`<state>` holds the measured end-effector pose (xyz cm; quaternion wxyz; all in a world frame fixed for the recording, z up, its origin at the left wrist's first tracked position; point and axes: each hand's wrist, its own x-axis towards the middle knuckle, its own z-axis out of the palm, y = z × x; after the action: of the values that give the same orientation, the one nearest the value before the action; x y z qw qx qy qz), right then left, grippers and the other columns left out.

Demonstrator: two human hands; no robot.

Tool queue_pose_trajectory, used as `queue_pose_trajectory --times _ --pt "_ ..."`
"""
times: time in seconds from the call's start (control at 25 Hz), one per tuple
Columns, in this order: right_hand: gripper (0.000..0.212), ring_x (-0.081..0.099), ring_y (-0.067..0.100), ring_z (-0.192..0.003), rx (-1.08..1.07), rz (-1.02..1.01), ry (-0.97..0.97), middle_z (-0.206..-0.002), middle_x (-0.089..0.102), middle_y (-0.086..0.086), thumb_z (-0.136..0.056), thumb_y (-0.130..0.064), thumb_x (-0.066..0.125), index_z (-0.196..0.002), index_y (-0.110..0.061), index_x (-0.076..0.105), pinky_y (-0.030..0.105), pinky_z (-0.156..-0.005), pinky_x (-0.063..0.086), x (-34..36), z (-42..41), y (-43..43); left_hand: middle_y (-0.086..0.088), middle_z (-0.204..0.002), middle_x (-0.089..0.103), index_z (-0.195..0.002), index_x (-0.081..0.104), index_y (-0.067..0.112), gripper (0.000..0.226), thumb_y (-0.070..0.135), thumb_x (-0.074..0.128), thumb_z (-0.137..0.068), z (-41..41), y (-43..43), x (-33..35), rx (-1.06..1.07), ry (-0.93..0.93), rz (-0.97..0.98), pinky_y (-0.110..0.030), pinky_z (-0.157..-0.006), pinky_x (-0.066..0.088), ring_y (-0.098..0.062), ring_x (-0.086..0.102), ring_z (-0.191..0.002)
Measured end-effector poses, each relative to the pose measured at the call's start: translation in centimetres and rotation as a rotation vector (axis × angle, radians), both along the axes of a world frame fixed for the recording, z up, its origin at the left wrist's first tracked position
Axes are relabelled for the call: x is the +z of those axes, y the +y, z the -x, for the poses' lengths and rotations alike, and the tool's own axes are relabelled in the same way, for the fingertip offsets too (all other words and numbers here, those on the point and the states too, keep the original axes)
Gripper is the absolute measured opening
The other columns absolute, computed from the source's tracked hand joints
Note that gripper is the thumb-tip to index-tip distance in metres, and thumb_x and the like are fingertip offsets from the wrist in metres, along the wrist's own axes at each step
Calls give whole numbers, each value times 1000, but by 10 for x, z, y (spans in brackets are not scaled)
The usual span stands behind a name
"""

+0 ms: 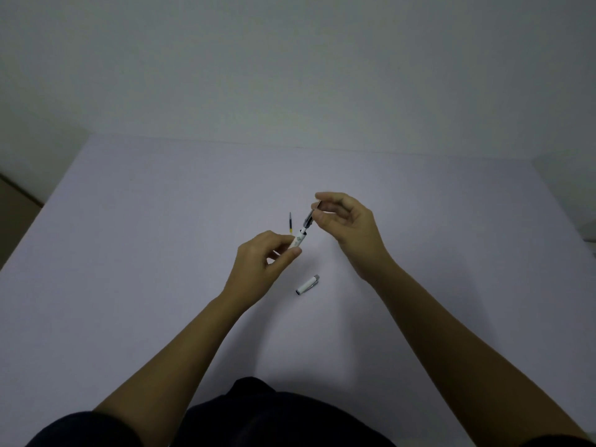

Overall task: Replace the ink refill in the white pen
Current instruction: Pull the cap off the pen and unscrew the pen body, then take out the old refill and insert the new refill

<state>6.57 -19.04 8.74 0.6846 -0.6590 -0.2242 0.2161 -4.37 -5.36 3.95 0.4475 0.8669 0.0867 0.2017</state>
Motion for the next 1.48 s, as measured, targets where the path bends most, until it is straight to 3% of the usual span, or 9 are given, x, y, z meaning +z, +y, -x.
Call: queue_pose_trajectory --times 0.12,0.24,0.4,0.6,0.68,0.8,0.96,1.24,1.48 --pt "43 70 10 -90 -57 7 46 -97 70 -1 -83 -13 67 -118 -31 49 12 -75 52 2 -1 4 5 -68 60 -91 71 7 14 17 70 -81 -2 1 2 40 -42 -75 -2 -63 40 -2 53 -60" --pt "48 69 7 -90 -100 -5 39 -96 69 -4 -82 -16 68 -123 -28 45 18 -80 52 6 -6 9 6 -68 62 -92 72 8 16 18 72 -80 -3 2 2 65 -37 -59 -3 -62 42 0 54 -59" --pt "43 67 2 -91 -119 -32 80 -93 69 -9 -84 -18 66 -120 -30 46 24 -87 50 -1 -12 21 7 -68 62 -92 72 7 16 17 73 -78 3 5 -13 84 30 -46 -4 -63 44 2 54 -60" --pt "35 66 6 -93 -285 -297 244 -93 71 -5 -80 -21 69 -108 -34 53 17 -79 50 -15 -34 7 5 -64 62 -88 72 11 11 18 71 -80 7 7 -16 95 56 -19 -12 -62 45 -3 55 -59" --pt "33 65 9 -85 -379 -190 335 -97 68 6 -82 -16 68 -110 -26 53 19 -78 50 -53 -33 1 4 -63 63 -88 72 13 9 19 70 -81 0 11 -20 108 86 -3 -14 -61 45 -6 56 -59" --pt "44 59 11 -71 -495 227 468 -99 65 15 -80 -12 71 -118 -6 50 23 -72 49 -117 7 -12 6 -63 62 -88 72 14 10 21 69 -82 1 14 -21 118 106 13 -13 -61 45 -7 57 -60" --pt "43 60 19 -76 -542 550 475 -93 69 13 -74 -18 77 -110 -5 55 27 -71 49 -163 39 -18 9 -62 58 -89 72 13 12 22 69 -82 -1 16 -20 99 124 -16 -13 -61 43 -7 56 -60" --pt "40 62 22 -84 -574 719 350 -95 73 16 -76 -16 74 -108 -2 54 23 -71 40 -174 38 -8 1 -64 62 -88 72 12 11 21 69 -82 -6 19 -15 118 104 -29 -27 -63 49 -17 58 -61" --pt "41 64 27 -94 -576 720 339 -97 72 16 -77 -15 74 -110 -2 53 24 -74 40 -178 35 -5 -6 -64 65 -87 72 9 12 20 69 -82 -7 19 -17 128 95 -27 -39 -64 52 -22 59 -62"
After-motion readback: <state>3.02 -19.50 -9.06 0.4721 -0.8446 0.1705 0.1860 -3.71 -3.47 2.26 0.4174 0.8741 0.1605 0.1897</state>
